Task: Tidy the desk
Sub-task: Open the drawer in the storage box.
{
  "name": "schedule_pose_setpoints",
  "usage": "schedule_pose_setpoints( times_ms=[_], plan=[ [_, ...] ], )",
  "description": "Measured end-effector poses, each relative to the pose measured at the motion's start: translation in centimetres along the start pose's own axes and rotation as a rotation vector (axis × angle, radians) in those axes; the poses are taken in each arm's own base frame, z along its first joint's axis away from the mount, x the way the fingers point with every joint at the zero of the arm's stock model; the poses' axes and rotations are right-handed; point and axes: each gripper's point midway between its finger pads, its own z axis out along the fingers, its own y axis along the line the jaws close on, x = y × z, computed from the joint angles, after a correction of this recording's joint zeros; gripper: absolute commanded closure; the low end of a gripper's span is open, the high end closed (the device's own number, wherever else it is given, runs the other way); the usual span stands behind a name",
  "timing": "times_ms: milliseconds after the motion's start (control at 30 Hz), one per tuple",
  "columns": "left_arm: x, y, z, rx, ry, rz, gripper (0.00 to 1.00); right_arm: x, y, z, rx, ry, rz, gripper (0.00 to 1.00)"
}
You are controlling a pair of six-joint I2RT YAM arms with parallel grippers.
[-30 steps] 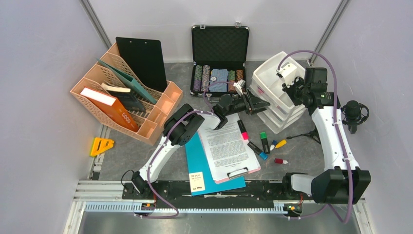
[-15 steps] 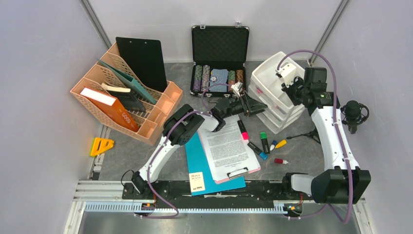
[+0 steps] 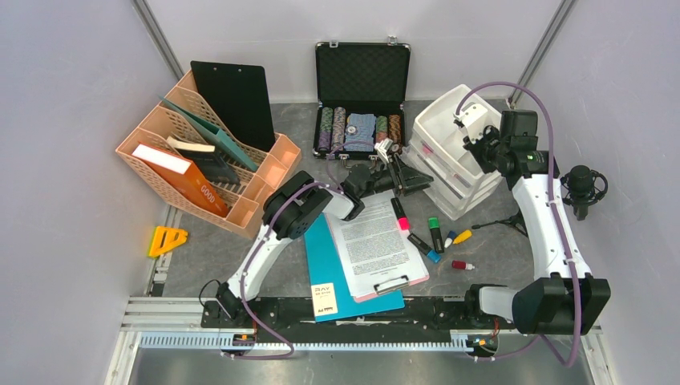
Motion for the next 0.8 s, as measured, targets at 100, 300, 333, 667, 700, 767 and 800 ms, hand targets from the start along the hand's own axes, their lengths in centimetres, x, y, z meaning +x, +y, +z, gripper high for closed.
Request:
schedule_pose_setpoints(
  times_ms=[100, 300, 333, 667, 700, 767, 800],
  plan=[
    [0.2, -0.3, -0.6, -0.010, 0.000, -0.006, 0.30, 0.0, 0.0, 0.1, 0.000, 0.000, 0.001, 0.81],
    [0.7, -0.8, -2.0, -0.031, 0.002, -0.016, 0.28, 0.0, -0.1, 0.1, 0.003, 0.002, 0.001, 0.81],
    [0.8, -0.9, -2.2, -0.033, 0.002, -0.017, 0.28, 0.0, -0.1, 0.2, 0.002, 0.002, 0.002, 0.81],
    [1.4, -1.7, -3.9, -0.060, 0.006, -0.007, 0.26, -0.2, -0.2, 0.4, 0.002, 0.002, 0.006, 0.81],
    [1.5, -1.7, -4.0, -0.061, 0.007, -0.005, 0.26, -0.2, -0.2, 0.4, 0.002, 0.001, 0.006, 0.81],
    [1.6, -2.1, -4.1, -0.055, 0.010, 0.004, 0.26, -0.2, -0.3, 0.4, 0.003, 0.000, 0.005, 0.81],
    [1.5, -2.4, -4.1, -0.050, 0.010, 0.011, 0.26, -0.3, -0.3, 0.4, 0.003, 0.000, 0.005, 0.81]
  ],
)
